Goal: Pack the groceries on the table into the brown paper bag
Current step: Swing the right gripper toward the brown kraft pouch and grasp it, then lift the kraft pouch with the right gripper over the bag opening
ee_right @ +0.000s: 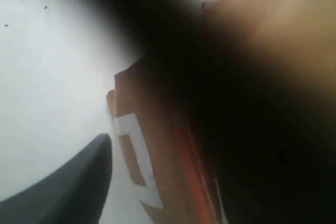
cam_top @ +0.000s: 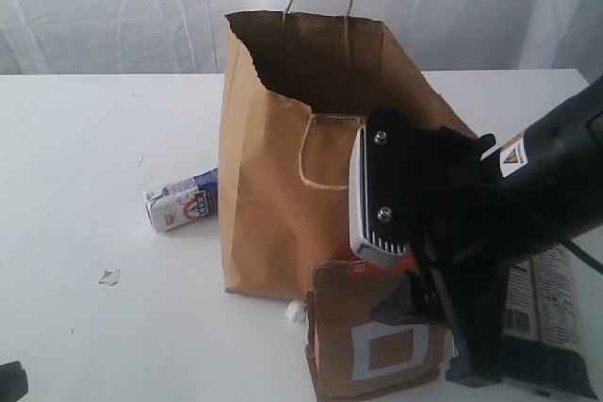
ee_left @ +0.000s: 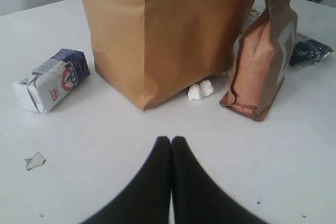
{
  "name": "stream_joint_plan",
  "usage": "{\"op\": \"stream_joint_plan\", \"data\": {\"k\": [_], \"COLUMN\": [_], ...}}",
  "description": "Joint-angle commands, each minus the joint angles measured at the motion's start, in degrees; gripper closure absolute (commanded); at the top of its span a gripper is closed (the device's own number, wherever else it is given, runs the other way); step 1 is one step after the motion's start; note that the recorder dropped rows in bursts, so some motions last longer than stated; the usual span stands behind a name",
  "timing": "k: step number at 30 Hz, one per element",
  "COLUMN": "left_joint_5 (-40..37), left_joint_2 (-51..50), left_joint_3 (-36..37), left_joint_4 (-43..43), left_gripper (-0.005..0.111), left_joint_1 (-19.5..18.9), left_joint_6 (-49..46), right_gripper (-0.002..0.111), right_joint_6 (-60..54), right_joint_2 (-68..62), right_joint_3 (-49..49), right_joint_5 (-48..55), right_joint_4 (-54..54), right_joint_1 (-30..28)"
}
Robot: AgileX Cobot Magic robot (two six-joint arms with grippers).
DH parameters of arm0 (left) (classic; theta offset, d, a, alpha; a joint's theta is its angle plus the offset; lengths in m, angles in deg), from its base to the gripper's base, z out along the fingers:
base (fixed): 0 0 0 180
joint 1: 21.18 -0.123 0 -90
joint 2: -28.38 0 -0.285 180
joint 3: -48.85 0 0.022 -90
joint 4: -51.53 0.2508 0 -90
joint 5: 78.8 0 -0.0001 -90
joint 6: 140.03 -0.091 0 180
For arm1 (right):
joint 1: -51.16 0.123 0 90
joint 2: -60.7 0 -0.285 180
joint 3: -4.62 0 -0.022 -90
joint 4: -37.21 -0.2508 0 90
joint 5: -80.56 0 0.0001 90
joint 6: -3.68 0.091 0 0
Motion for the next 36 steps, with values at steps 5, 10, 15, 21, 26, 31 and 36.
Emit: {"op": "stream_joint_plan", "data": {"k": [5, 10, 15, 21, 26, 31, 36], "left_joint_5": [0.0, 0.0, 0.0, 0.0, 0.0, 0.0, 0.0], "left_joint_2": [0.3, 0.3, 0.3, 0.3, 0.3, 0.3, 0.3], "left_joint_3": [0.1, 0.1, 0.1, 0.1, 0.1, 0.1, 0.1], "left_joint_4": [-0.3, -0.3, -0.3, -0.3, -0.3, -0.3, -0.3], "left_gripper": [0.107, 0.107, 0.107, 0.107, 0.107, 0.107, 0.107], "left_joint_1": [0.3, 0.3, 0.3, 0.3, 0.3, 0.3, 0.3], "left_joint_6": [0.0, 0.0, 0.0, 0.0, 0.0, 0.0, 0.0], "right_gripper": [0.070, 0.073, 0.072, 0.059, 0.065, 0.097, 0.108], "right_joint_6": [3.0, 4.7, 4.7, 4.7, 4.7, 4.7, 4.7], "right_joint_2": [-0.5, -0.6, -1.0, -4.3, -5.9, -4.8, -1.6], "right_joint_3": [-0.1, -0.1, -0.1, 0.0, 0.0, -0.1, -0.4], "right_joint_5": [7.3, 7.5, 6.9, 7.0, 6.5, 6.8, 6.8], "right_joint_4": [-0.4, -0.4, 0.1, 1.9, 1.5, 1.1, 1.1], "right_joint_1": [0.2, 0.2, 0.2, 0.2, 0.2, 0.2, 0.2]}}
